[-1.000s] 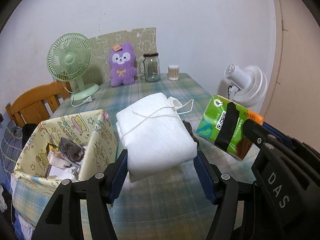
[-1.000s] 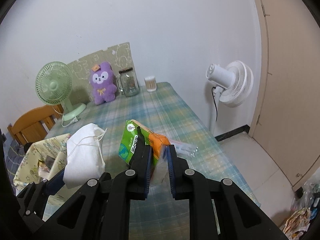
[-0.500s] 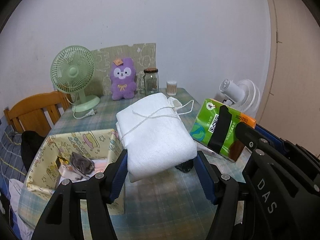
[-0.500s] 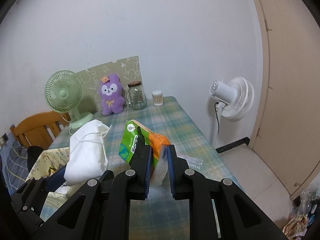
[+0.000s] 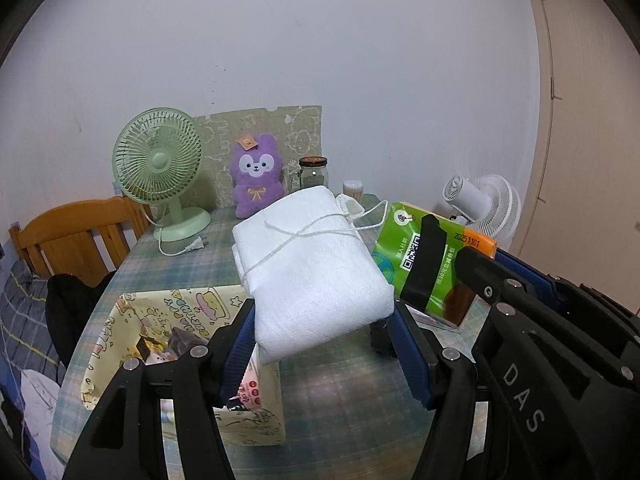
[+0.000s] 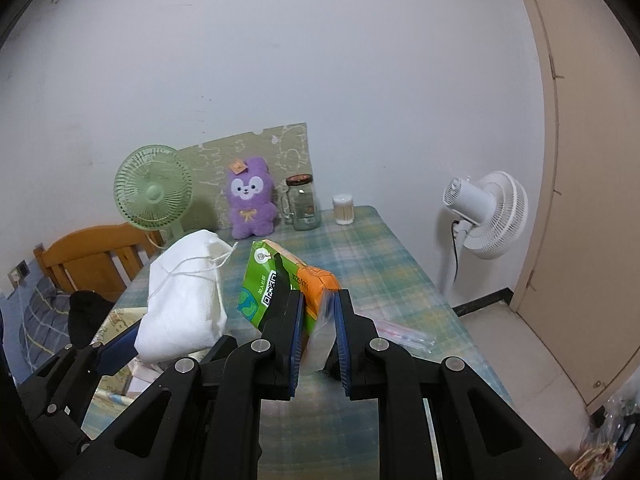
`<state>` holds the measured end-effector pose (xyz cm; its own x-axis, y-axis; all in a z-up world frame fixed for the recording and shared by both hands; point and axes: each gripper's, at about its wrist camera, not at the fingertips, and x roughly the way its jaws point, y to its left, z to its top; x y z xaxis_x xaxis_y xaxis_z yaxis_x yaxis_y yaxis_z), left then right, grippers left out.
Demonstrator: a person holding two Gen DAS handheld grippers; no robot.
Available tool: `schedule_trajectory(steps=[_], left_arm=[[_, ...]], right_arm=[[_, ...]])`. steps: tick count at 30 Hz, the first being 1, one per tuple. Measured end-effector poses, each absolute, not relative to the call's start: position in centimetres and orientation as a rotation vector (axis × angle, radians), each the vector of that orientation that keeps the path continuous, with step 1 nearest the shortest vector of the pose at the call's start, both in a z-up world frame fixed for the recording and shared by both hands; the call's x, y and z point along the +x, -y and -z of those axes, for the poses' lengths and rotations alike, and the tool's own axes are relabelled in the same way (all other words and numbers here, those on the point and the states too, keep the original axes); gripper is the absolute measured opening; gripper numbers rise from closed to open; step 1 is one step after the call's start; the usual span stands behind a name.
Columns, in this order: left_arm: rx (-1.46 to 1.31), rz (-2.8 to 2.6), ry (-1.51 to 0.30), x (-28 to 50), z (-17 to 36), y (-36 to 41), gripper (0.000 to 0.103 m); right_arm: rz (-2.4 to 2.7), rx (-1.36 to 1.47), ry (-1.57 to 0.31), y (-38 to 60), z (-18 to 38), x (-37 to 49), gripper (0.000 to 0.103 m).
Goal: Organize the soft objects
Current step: 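Carry the white cloth in the left tool while the right tool carries the green pack over the box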
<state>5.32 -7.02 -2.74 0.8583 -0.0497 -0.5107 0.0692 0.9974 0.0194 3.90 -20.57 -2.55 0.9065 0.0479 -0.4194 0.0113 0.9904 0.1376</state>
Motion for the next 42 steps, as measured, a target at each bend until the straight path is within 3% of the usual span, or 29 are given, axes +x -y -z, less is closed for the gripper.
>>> schedule_trajectory(steps=[24,42], left_arm=[[0.001,0.009,-0.543,6.2,3.5,-0.9,0.067],[0.005,-0.071,-0.663,8.5,7.7,-6.1,0.067]], right_arm=[[-0.165,0.084,-0.472,11.8,3.2,7.1,0.018],[-0.254,0.052,-0.590,6.2,6.9,10.3,0.018]])
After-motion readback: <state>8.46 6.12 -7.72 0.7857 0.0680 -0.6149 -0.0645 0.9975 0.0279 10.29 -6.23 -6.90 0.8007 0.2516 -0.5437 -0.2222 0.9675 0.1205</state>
